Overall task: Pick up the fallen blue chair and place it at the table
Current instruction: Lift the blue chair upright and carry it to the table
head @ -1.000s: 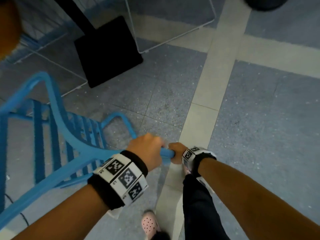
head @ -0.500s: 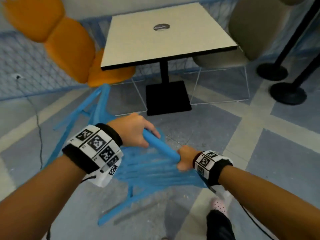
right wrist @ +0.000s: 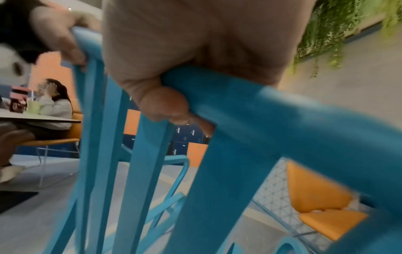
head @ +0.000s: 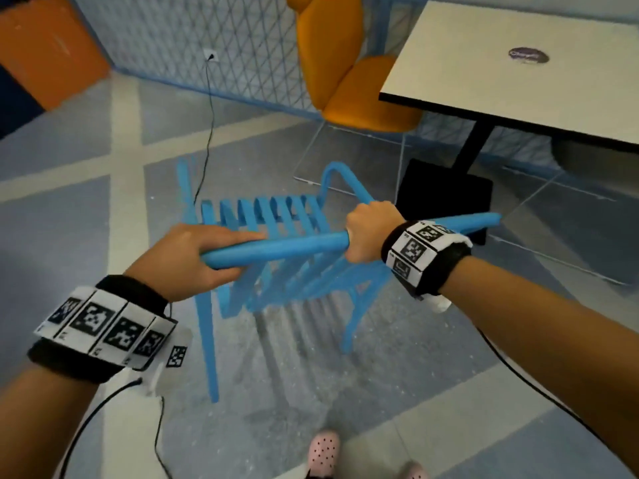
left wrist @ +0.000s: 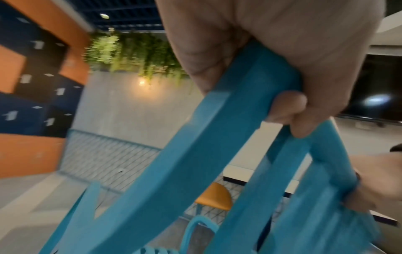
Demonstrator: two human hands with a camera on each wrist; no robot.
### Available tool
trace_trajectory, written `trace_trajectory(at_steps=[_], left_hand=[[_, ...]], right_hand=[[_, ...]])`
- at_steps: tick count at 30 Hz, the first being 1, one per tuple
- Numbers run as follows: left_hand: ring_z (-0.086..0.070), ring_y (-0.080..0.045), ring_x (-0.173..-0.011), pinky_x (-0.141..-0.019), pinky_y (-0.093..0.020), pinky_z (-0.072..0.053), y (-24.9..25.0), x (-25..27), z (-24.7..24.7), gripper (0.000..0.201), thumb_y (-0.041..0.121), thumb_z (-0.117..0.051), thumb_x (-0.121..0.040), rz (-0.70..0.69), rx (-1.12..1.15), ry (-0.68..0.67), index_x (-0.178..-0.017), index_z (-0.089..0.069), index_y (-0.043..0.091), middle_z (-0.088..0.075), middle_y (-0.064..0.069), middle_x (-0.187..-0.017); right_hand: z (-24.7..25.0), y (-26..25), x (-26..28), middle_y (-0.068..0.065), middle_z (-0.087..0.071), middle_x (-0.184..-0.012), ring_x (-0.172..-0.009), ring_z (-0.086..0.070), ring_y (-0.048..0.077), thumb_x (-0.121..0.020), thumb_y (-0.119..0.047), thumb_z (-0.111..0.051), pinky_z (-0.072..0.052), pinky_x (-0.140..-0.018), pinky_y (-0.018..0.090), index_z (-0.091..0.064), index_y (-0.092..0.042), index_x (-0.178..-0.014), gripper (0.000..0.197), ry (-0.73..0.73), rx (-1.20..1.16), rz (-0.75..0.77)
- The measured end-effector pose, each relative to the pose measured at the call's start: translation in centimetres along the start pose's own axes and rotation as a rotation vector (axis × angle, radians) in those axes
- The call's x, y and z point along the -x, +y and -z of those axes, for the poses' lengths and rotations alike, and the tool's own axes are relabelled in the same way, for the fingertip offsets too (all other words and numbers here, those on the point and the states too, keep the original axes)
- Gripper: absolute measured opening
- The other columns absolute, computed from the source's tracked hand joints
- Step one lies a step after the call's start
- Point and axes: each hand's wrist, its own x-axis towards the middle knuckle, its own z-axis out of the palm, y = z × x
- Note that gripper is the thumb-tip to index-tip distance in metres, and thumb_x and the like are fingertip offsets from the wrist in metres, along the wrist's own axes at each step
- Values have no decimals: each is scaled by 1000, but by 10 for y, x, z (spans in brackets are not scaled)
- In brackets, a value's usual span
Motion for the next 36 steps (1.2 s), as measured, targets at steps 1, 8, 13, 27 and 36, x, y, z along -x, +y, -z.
trace_trajectory(at_steps=[1, 8, 13, 27, 36], left_hand=[[-57, -10, -87, -75, -17, -47, -4, 10, -5, 57, 50, -48, -69, 21, 15, 30, -118, -63, 26, -77, -7, -92], [-48, 34, -82, -81, 12, -34, -16, 70, -44, 47, 47, -52, -68, 154, 214, 222, -115, -54, 44, -48, 61, -90], [-50, 27, -73, -73, 9, -36, -35, 93, -77, 47, 38, -64, -72, 199, 225, 319, -114, -66, 17, -59, 42, -73], [-62, -32, -98, -82, -44, -56, -37, 99, -123, 31, 22, -65, -85, 424, -81, -126, -115, -61, 13, -63, -12, -111], [-50, -21, -63, -63, -31, -48, 2, 51, -141, 42, 62, -50, -83, 735, -209, -119, -80, -44, 21, -51, 2, -66]], right_hand=[[3, -5, -4, 14, -70, -107, -103, -64, 36, -79, -29, -59, -50, -81, 37, -69, -8, -99, 31, 7, 21, 28], [10, -46, -14, 10, -66, -83, -82, -63, 32, -77, -28, -60, -39, -65, 29, -71, -9, -93, 27, -46, 218, 183], [-3, -68, -18, 8, -70, -89, -87, -66, 32, -78, -25, -58, -39, -65, 29, -71, -10, -93, 25, -89, 284, 226], [-78, -66, -11, 12, -61, -116, -113, -55, 32, -80, -16, -58, -49, -91, 38, -65, -18, -108, 29, -178, -77, 159], [-78, 7, -14, 10, -67, -95, -97, -63, 32, -83, -25, -57, -53, -80, 37, -64, -12, -98, 21, -127, 80, -81]])
